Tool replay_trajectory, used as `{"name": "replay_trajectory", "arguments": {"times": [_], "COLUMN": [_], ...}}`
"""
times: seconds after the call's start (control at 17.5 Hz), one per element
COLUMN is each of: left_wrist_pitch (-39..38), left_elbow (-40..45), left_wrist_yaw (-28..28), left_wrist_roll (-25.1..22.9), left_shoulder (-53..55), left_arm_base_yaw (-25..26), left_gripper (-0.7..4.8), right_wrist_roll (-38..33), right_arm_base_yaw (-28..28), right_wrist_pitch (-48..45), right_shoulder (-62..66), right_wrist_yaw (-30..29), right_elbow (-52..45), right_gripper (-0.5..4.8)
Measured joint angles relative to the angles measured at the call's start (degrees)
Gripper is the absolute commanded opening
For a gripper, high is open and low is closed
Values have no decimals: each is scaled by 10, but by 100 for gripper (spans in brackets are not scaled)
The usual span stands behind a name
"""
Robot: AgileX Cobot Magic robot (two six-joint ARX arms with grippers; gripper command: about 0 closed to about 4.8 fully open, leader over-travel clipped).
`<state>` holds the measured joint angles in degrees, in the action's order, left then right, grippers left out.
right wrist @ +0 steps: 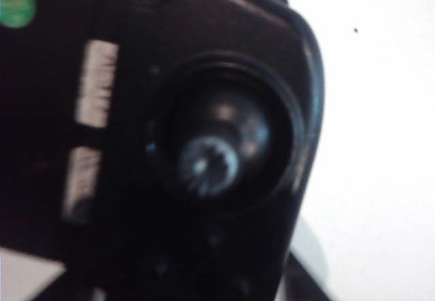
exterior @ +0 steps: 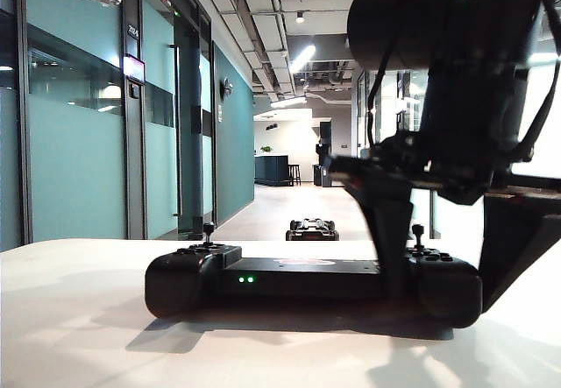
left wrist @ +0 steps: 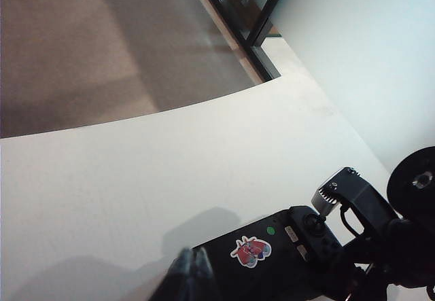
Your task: Push the left joystick on the remote control sitting on the white table forward to make the robot dog walk in a straight line until it approaches the door.
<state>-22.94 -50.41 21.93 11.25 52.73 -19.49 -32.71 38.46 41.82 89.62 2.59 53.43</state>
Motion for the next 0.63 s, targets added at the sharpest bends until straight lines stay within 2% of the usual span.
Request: {"name": "replay_trajectory", "arguments": {"times": [0.4, 0.51, 0.63], "left_wrist_pitch": [0, 0, 0], "left_elbow": [0, 0, 0], "left_wrist_yaw": [0, 0, 0], "left_wrist_roll": [0, 0, 0], "left_shoulder": [0, 0, 0], "left_arm_base_yaw": [0, 0, 0], "left_gripper": [-5, -5, -5], "right_wrist_roll": [9, 10, 14], "right_arm_base_yaw": [0, 0, -1], "right_wrist_pitch": [-16, -14, -9], "right_shoulder": [7, 7, 7], "right_wrist_yaw": [0, 1, 9], "right_elbow": [0, 0, -1], "right_gripper": [321, 203, 165]}}
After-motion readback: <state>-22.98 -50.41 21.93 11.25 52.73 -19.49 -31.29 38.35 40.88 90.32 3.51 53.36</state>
